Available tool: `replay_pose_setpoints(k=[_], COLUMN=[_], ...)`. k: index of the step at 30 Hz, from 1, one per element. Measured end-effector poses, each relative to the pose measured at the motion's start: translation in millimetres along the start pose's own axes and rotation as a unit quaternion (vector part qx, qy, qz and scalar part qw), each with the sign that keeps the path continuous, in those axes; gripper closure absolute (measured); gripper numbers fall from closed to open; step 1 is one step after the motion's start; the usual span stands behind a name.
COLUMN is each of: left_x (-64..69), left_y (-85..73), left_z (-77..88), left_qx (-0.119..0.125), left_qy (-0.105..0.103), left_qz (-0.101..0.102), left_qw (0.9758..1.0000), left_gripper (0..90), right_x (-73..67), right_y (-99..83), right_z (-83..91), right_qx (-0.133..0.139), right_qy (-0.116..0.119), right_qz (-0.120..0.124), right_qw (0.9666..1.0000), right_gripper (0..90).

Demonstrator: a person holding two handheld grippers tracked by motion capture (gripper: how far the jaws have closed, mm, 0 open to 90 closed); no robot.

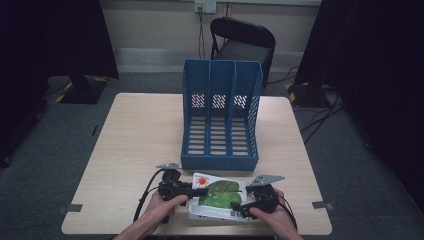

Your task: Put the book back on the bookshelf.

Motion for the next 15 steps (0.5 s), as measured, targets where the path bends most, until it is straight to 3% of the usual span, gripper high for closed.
replay_pose_setpoints(k=[4,5,8,12,15], left_x=[0.0,0.5,1.7,3.7,2.6], left_y=[-2.8,-6.4,-11.2,-12.0,-11.6], left_z=[-5.1,-10.3,-16.8,-18.7,-18.1], left_qx=[-0.014,-0.031,-0.047,-0.046,-0.044], left_qy=[0.005,0.016,0.019,0.012,0.008], left_qz=[-0.003,-0.013,-0.021,-0.028,-0.018], left_qw=[0.9999,0.9993,0.9985,0.9985,0.9989], left_gripper=[48.2,48.2,45.4,40.6,40.3], right_x=[0.0,0.1,0.0,0.0,1.3], right_y=[-0.1,0.1,0.3,0.7,1.0], right_z=[-0.1,-0.4,-1.1,-1.2,-0.4], right_qx=[-0.001,-0.001,-0.001,0.000,0.002], right_qy=[-0.002,-0.002,-0.004,-0.004,-0.004], right_qz=[0.002,0.004,0.007,0.008,0.002], right_qw=[1.0000,1.0000,1.0000,1.0000,1.0000], right_gripper=[10.8,11.2,12.7,13.2,16.7])
Point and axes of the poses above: each handheld gripper's, and its own axes: z roughly backward along the jaws, y roughly out of its top, x roughly to its right, the point moved 7 cm from there along -z, roughly forward along the jaws, and after that the axes turned 6 degrees about z, right-handed, at the moved point
